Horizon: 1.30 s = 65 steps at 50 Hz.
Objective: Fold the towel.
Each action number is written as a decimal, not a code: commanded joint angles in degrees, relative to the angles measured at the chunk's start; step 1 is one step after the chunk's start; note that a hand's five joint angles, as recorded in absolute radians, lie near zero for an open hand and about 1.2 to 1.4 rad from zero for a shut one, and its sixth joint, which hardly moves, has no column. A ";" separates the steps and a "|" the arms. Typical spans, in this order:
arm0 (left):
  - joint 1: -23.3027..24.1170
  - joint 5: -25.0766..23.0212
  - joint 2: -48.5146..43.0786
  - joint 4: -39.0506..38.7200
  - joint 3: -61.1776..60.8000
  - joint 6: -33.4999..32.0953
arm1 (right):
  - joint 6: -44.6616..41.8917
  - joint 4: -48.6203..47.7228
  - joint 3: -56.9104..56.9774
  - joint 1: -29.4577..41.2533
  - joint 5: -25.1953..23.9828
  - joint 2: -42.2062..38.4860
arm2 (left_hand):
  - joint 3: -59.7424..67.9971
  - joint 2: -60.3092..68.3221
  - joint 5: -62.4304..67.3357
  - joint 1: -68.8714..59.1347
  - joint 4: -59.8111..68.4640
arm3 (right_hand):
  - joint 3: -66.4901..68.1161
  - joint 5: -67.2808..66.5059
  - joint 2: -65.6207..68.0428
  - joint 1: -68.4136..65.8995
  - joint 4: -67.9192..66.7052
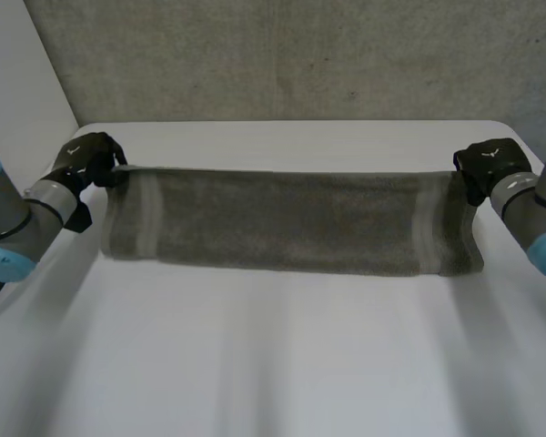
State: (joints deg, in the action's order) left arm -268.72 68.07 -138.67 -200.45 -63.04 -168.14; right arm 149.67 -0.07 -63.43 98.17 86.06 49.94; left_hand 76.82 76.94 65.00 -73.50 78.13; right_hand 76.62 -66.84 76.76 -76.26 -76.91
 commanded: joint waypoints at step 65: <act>4.34 6.73 12.20 -2.84 -21.86 -25.57 | 0.80 -8.97 -27.79 2.38 -1.42 11.59 | -64.25 -64.37 -62.43 60.93 -65.56 | -59.64 59.86 -59.78 59.28 59.93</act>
State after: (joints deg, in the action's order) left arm -264.62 73.19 -123.13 -202.17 -85.15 -191.89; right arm 150.33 -2.13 -89.15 100.76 84.98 62.67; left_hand 14.85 14.69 3.54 -15.02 15.10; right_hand 14.60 -5.72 14.46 -15.50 -15.06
